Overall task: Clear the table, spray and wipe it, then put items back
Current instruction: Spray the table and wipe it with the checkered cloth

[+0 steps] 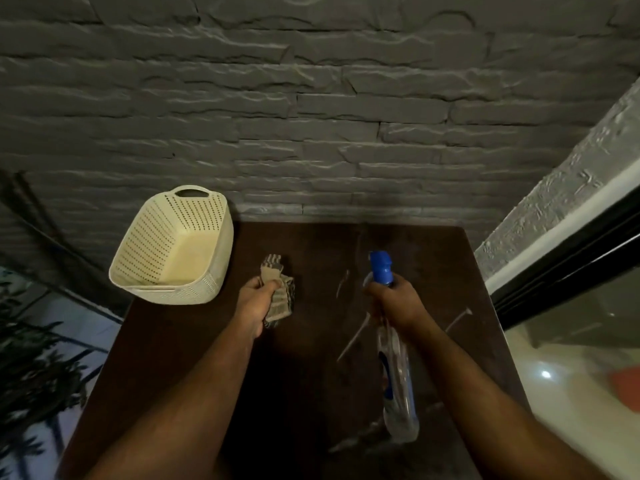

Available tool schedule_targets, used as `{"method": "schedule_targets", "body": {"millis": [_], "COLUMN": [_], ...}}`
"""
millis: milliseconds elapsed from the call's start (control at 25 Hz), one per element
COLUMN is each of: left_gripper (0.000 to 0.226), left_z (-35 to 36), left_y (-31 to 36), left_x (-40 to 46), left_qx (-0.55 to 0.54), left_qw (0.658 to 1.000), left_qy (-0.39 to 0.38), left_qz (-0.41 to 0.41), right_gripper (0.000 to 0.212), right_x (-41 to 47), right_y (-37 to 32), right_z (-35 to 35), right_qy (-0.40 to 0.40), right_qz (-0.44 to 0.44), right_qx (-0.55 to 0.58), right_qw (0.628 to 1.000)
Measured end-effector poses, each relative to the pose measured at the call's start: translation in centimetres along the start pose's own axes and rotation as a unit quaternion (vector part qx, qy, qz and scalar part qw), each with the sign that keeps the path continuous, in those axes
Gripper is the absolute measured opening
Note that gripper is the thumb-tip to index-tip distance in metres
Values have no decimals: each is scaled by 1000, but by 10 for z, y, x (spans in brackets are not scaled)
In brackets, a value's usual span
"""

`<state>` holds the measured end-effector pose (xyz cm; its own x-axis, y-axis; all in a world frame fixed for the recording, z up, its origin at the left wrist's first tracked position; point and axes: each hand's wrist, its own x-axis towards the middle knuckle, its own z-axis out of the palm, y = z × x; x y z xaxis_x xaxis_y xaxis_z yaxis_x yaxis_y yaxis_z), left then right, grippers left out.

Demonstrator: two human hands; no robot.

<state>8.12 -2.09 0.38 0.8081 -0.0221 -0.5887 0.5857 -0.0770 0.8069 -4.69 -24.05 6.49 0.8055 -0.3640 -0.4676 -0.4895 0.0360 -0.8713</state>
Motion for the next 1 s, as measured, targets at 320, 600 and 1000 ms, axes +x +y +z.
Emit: {"method": "schedule_targets", "body": {"millis": [320, 600, 1000], "left_gripper": [29, 36, 45], "left_z": [56, 87, 103], "left_y": [12, 9, -14], "left_x": [30, 55, 139], "left_qx": [184, 252, 353], "left_qw": [971, 951, 914], "left_qy": [76, 106, 94], "left_qz": [134, 143, 177], "right_gripper": [17, 16, 17], "right_x": [42, 74, 124], "right_y": [-13, -23, -15], "right_z": [-40, -81, -66], "right_qy": [1, -33, 3], "right_qz": [11, 22, 32], "right_qx": [5, 18, 1], "right_qw": [1000, 999, 999]}}
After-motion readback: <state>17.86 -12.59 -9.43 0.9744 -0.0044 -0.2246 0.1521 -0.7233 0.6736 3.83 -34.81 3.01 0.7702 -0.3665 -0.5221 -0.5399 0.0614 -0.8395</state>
